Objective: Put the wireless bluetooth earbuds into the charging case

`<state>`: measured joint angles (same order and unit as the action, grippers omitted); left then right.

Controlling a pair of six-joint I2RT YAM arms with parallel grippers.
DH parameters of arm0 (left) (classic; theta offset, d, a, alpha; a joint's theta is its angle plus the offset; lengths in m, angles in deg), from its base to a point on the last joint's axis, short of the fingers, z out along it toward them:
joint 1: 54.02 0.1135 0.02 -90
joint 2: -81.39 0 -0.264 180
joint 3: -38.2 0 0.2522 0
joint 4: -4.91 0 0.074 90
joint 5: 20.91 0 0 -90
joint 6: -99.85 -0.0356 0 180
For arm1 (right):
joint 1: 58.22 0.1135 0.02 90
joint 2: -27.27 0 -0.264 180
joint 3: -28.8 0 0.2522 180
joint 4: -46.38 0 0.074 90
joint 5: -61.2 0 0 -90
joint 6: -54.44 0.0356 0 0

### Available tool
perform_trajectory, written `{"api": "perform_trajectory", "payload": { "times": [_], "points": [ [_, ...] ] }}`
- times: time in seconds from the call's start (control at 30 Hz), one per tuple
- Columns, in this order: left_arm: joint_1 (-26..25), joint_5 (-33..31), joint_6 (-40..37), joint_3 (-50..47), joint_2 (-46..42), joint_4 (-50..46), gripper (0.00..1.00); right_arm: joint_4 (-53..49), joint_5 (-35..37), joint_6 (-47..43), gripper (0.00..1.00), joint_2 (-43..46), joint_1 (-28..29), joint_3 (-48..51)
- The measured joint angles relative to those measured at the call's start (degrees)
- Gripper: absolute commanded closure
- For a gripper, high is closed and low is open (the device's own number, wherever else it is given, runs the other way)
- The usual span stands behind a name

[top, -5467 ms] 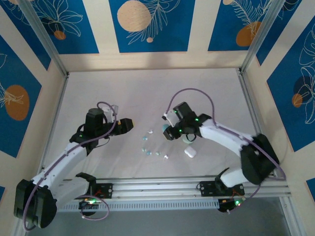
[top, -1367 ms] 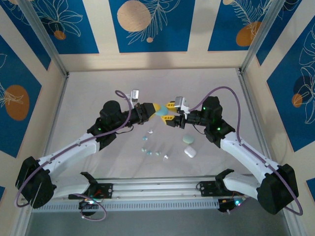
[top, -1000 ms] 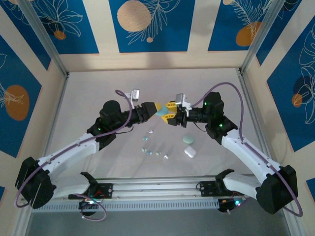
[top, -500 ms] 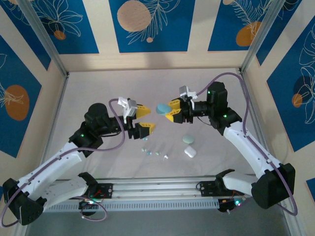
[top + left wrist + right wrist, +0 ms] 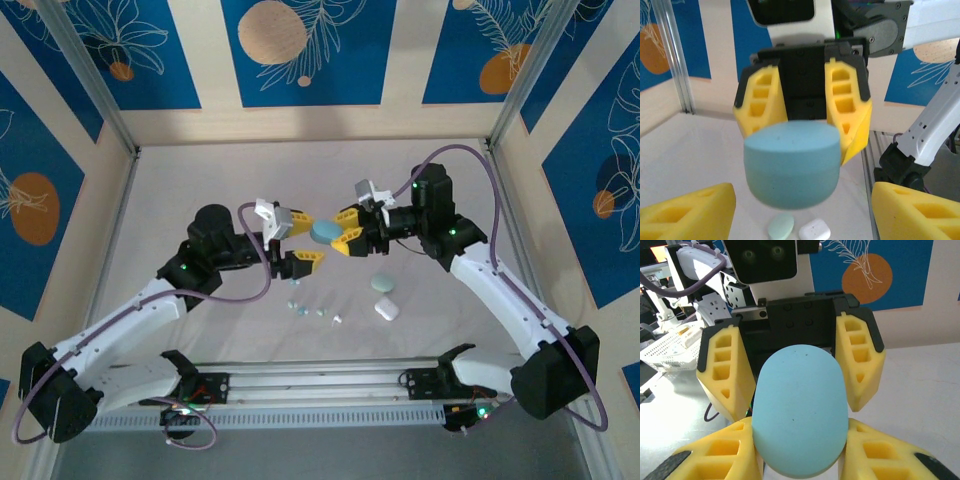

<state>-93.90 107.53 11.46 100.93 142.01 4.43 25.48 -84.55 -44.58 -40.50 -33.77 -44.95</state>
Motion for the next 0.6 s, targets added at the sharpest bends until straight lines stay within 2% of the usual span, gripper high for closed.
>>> {"api": "perform_trajectory", "payload": {
  "times": [0.13, 0.6],
  "points": [
    [0.0, 0.81, 1.01, 0.07, 0.85, 1.55, 0.42, -0.87, -0.02, -1.27, 0.68, -0.37, 0.2, -0.02],
    [0.04, 2.45, 5.44, 0.44, 2.62, 3.87, 0.51, -0.66, -0.24, -1.95, 0.68, -0.7, 0.26, -0.02]
  ]
}}
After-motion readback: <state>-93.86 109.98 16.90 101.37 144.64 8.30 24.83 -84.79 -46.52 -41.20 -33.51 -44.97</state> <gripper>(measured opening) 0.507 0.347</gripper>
